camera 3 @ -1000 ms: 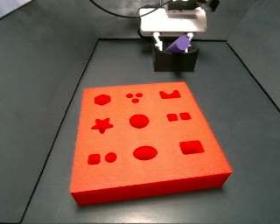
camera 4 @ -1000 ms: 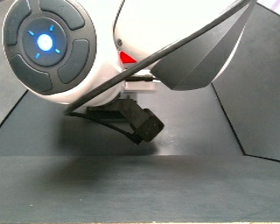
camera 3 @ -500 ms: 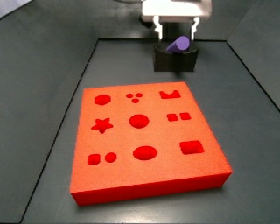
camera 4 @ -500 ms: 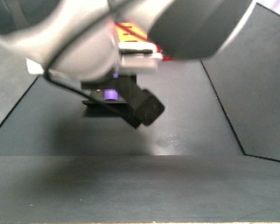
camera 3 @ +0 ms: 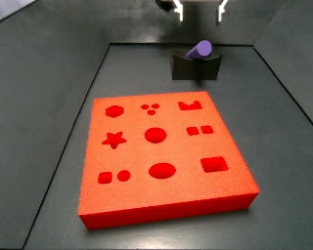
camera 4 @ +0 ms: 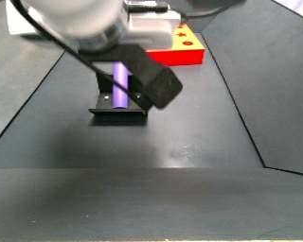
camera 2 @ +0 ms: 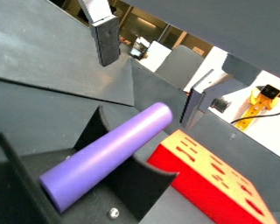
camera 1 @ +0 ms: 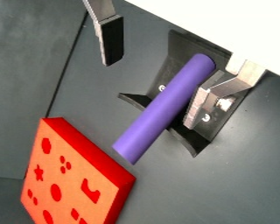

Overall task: Pick up the round object. Move up. Place the round object on the fixture. Regrasp the round object. Move to above the board. Insert the round object.
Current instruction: Regrasp the round object.

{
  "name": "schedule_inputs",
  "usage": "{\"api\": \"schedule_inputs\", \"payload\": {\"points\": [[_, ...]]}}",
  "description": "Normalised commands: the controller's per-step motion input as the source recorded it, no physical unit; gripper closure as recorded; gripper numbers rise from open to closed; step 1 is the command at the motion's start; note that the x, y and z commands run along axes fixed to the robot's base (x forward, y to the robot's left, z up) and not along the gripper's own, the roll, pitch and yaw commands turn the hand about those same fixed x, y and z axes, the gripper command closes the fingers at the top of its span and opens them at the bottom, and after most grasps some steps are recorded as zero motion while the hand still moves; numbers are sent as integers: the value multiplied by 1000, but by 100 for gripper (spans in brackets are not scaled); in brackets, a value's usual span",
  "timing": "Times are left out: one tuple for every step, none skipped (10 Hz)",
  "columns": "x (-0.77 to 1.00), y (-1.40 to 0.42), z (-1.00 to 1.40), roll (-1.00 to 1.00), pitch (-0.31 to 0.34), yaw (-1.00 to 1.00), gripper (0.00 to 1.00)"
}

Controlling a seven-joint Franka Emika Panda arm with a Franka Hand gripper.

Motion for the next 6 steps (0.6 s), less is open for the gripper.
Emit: {"api": "schedule_inputs", "payload": {"points": [[8, -1000, 885, 1000, 55, 38, 0], [-17, -1000, 864, 1000, 47, 37, 0], [-46, -1000, 827, 1000, 39, 36, 0], [-60, -1000, 753, 1000, 33, 35, 0], [-63, -1000, 703, 1000, 32, 35, 0], [-65, -1000, 567, 1000, 29, 34, 0]]}}
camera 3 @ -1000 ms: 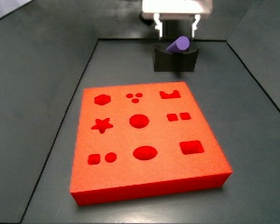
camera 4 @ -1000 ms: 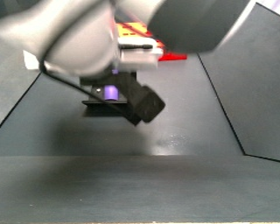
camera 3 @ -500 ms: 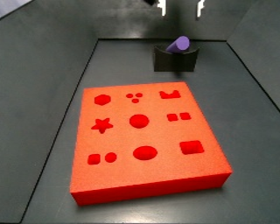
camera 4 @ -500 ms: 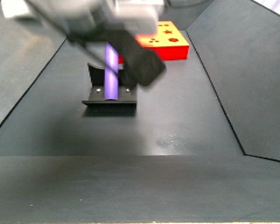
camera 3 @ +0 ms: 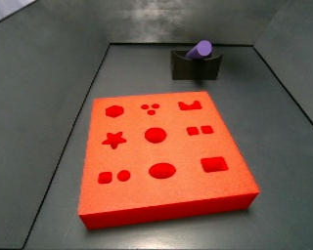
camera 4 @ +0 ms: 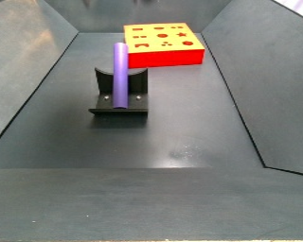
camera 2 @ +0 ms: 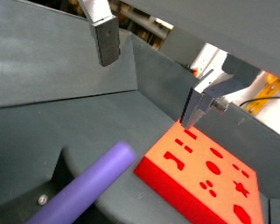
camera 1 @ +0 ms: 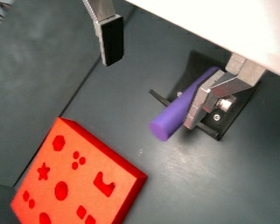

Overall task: Pick up the round object. Move up. Place the round object on the fixture. Regrasp the round object. Move to above the board. Insert the round object.
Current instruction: Regrasp the round object.

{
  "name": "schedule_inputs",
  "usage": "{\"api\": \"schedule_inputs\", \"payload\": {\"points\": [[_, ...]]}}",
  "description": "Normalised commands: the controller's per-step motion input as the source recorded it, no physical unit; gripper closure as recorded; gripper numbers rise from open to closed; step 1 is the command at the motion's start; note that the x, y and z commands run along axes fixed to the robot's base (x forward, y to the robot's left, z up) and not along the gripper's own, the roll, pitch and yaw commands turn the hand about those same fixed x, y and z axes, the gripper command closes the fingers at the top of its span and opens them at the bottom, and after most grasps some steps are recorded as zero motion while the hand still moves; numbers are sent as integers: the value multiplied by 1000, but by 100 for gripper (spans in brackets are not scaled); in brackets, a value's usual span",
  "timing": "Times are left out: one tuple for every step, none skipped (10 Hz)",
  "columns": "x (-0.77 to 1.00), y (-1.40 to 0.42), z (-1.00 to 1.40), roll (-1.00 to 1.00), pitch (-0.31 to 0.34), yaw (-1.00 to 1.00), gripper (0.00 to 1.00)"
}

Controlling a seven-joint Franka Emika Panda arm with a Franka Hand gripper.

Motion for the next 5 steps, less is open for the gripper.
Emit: {"api": "schedule_inputs", "payload": {"points": [[-60, -846, 353, 1000, 26, 34, 0], [-41, -585, 158, 1000, 23, 34, 0], [-36, -376, 102, 1000, 20, 35, 0], [-35, -233, 76, 1000, 17, 35, 0], [-35, -17, 37, 1000, 11, 36, 0]]}}
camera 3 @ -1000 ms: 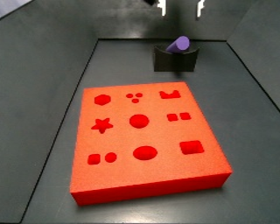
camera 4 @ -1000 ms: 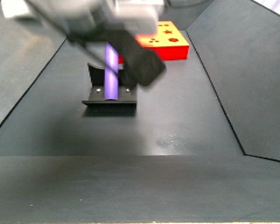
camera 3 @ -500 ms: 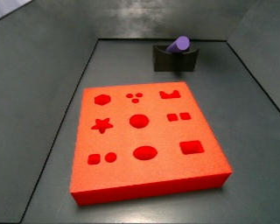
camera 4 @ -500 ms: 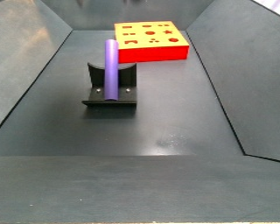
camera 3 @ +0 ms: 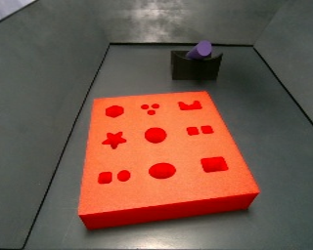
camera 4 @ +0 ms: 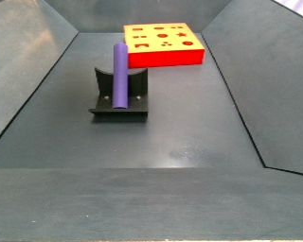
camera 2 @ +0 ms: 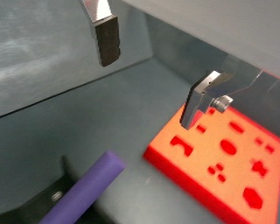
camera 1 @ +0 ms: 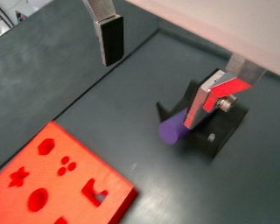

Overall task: Pick up the round object. Move up. Place the round object on the fixture. Regrasp the round object. Move to above the board. Insert the round object.
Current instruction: Regrasp the round object.

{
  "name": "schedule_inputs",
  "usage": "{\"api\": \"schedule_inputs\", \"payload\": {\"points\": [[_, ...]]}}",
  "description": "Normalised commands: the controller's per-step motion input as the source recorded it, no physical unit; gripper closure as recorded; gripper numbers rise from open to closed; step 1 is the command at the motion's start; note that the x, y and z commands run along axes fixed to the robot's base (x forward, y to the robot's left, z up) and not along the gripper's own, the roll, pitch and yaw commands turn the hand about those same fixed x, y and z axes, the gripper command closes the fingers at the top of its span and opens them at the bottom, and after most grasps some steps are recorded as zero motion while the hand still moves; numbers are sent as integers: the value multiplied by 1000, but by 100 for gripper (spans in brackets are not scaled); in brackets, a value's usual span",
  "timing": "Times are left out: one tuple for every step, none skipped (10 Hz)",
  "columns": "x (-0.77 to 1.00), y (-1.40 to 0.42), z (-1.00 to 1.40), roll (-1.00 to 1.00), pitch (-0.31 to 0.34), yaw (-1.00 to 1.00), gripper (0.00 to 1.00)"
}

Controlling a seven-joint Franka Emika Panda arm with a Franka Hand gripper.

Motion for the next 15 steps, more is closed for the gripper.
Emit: {"api": "schedule_inputs", "payload": {"points": [[-21, 10, 11, 1000, 7, 37, 0], [-14, 0, 6, 1000, 4, 37, 0], [-5, -11, 13, 1000, 1, 38, 0], [-3, -14, 12, 1000, 0, 39, 0], [-3, -13, 12, 1000, 2, 40, 0], [-1, -13, 9, 1000, 9, 41, 0], [12, -13, 5, 1000, 13, 42, 0], [23, -23, -3, 1000, 22, 45, 0], [35, -25, -1, 1000, 30, 46, 0], [47, -28, -1, 1000, 41, 50, 0], [61, -29, -4, 1000, 55, 54, 0], [77, -35, 0, 1000, 78, 62, 0], [82, -38, 1, 1000, 92, 68, 0], [92, -41, -4, 1000, 125, 86, 0], [97, -45, -8, 1000, 159, 115, 0]]}}
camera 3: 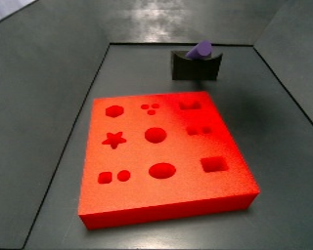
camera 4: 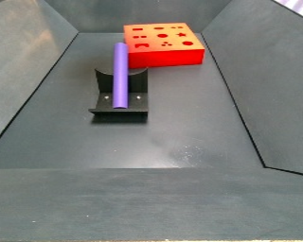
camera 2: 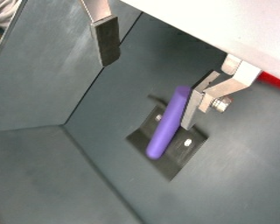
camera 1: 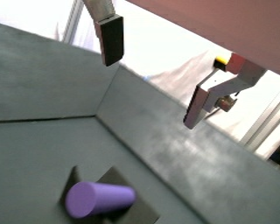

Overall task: Pick up the round object. Move up. Place the round object on the fixture. Regrasp the round object. Move to above the board. Insert the round object.
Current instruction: Regrasp the round object.

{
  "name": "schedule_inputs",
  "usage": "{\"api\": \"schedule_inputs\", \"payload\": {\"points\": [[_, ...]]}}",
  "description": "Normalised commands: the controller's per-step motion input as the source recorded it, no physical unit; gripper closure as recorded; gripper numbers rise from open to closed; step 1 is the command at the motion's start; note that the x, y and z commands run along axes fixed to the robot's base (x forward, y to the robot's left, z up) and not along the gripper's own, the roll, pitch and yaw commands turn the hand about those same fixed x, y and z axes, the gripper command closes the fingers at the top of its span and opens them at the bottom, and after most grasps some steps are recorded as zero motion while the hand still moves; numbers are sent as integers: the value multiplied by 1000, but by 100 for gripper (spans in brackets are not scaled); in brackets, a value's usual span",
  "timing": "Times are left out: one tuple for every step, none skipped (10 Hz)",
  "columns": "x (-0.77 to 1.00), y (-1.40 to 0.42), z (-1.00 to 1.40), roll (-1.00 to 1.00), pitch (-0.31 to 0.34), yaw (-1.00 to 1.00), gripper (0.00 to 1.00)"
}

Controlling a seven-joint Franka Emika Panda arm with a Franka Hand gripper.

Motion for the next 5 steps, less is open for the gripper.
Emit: {"api": "schedule_inputs", "payload": {"points": [[98, -48, -3, 966, 184, 148, 0], [101, -47, -8, 833, 177, 158, 0], [101, -49, -9, 573, 154, 181, 0], [99, -46, -4, 385, 132, 197, 0], [88, -34, 4, 236, 90, 203, 0]]}}
